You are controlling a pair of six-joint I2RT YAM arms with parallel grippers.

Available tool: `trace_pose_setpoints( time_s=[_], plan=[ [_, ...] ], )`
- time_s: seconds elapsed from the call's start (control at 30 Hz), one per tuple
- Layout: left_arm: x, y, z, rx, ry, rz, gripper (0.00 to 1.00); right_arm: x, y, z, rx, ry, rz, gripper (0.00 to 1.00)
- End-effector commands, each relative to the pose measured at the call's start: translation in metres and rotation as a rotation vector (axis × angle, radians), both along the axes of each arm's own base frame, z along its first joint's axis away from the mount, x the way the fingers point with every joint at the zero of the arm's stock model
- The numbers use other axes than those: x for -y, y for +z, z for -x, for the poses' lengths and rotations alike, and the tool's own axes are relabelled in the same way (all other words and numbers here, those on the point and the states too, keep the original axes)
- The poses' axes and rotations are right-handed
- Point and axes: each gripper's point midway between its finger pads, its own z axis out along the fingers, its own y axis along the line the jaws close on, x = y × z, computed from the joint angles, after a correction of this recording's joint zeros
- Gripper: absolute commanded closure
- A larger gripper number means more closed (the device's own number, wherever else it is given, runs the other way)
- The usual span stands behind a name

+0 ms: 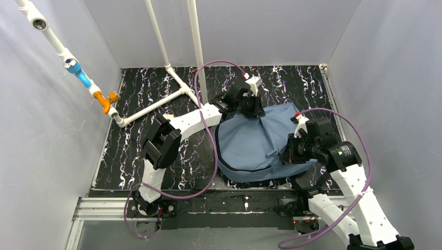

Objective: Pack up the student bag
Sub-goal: Zip the student bag at the center of the board, then reset both arms

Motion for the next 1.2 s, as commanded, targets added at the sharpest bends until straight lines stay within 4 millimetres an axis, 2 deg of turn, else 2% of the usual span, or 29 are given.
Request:
trace_pose_setpoints(
  time_s=[0.0,0.07,0.1,0.13,0.17,0.2,0.27,0.33,0.47,0.6,0.73,0.83,0.9,1.03,1.17],
  plan=[
    [-0.034,0.034,-0.061,0.148,0.171,0.006,1.0,0.007,-0.014,0.047,-0.194,0.01,0.018,0.99],
    [-0.031,0.041,-0.055,0.131,0.148,0.02,1.0,0.009,-0.011,0.037,-0.176,-0.005,0.036,0.97],
    [-0.031,0.048,-0.052,0.122,0.139,0.034,0.91,0.01,-0.008,0.03,-0.156,-0.024,0.048,0.83],
    [-0.032,0.049,-0.045,0.091,0.131,0.026,0.77,0.01,-0.003,0.021,-0.132,-0.044,0.052,0.68],
    [-0.034,0.054,-0.038,0.074,0.123,0.023,0.66,0.008,0.006,0.01,-0.093,-0.055,0.046,0.57],
    [-0.036,0.06,-0.031,0.065,0.117,0.022,0.57,0.007,0.013,0.001,-0.061,-0.065,0.041,0.5],
    [-0.038,0.077,-0.016,0.06,0.094,0.03,0.47,0.004,0.028,-0.019,0.006,-0.079,0.038,0.38],
    [-0.04,0.097,0.001,0.05,0.064,0.053,0.41,0.007,0.04,-0.038,0.074,-0.093,0.069,0.3],
    [-0.054,0.145,0.04,0.041,-0.004,0.097,0.32,0.019,0.058,-0.064,0.182,-0.121,0.146,0.24],
    [-0.087,0.203,0.08,0.101,-0.026,0.17,0.22,0.036,0.099,-0.086,0.34,-0.207,0.198,0.16],
    [-0.139,0.262,0.124,0.228,-0.015,0.218,0.03,0.043,0.167,-0.096,0.557,-0.271,0.145,0.02],
    [-0.174,0.305,0.157,0.337,-0.014,0.282,0.02,0.048,0.212,-0.094,0.707,-0.31,0.09,0.02],
    [-0.195,0.326,0.178,0.402,-0.02,0.327,0.02,0.058,0.234,-0.091,0.776,-0.362,0.086,0.02],
    [-0.24,0.357,0.216,0.542,0.001,0.39,0.02,0.086,0.274,-0.081,0.9,-0.503,0.087,0.02],
    [-0.291,0.368,0.241,0.685,0.094,0.41,0.02,0.113,0.31,-0.06,1.019,-0.612,0.09,0.02]
  ],
)
